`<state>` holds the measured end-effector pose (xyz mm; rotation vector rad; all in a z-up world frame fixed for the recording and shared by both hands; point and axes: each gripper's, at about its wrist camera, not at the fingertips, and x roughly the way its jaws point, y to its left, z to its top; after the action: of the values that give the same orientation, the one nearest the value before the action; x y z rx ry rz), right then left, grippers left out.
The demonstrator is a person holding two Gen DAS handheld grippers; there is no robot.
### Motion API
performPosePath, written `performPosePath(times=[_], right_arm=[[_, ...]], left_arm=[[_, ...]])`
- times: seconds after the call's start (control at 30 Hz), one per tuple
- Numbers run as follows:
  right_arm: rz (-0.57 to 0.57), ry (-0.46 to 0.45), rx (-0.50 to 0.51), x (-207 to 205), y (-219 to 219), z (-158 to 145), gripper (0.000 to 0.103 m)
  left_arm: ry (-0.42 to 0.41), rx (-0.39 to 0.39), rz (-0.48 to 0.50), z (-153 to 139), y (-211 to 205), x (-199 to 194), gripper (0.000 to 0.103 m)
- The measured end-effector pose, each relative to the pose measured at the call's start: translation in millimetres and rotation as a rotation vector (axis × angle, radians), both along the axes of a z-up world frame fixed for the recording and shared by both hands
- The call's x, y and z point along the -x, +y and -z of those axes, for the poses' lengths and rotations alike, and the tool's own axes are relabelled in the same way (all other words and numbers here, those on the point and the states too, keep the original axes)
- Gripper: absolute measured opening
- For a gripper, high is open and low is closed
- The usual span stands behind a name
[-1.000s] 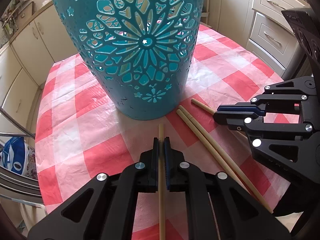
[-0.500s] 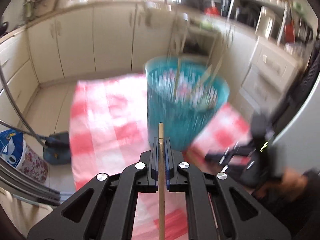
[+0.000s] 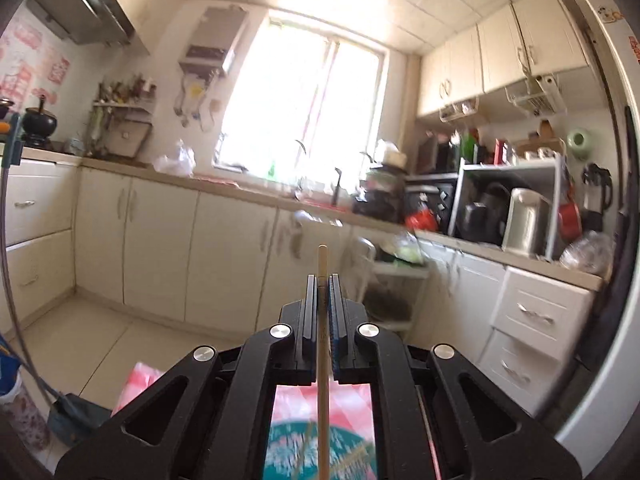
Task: Organize utensils
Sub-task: 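Lift the stick with the left tool over the basket and open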
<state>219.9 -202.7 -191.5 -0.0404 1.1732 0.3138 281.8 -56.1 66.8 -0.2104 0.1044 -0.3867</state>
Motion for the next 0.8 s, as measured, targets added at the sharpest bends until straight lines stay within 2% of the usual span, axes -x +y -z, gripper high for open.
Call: performPosePath(times=[0.2, 0.47, 0.57, 0.63, 0.7, 0.8], right_arm=[[-0.004, -0.002, 0.002, 1, 0, 0, 0.006], [-0.007, 0.004, -0.01, 0, -2, 0, 0.006], [-0.015, -0.006, 0.001, 1, -1, -1, 0.006], [-0.026, -0.013, 0.009, 2, 1, -1, 0.006], [-0.018, -0.009, 0.003, 2, -1, -1, 0.006], [0.007, 0.004, -0.037, 2, -10, -3, 0.006]], left_arm=[[0.07, 0.033, -0.058, 34, -5, -27, 0.005], [0.148, -0.03, -0.066, 67, 1, -20, 0.006], [0.199, -0.053, -0.074, 80, 9, -9, 0.022], [0.224, -0.039, -0.097, 86, 19, 3, 0.041], [0.261, -0.004, -0.125, 94, 34, 19, 0.046], [0.337, 0.033, -0.144, 105, 49, 32, 0.047]])
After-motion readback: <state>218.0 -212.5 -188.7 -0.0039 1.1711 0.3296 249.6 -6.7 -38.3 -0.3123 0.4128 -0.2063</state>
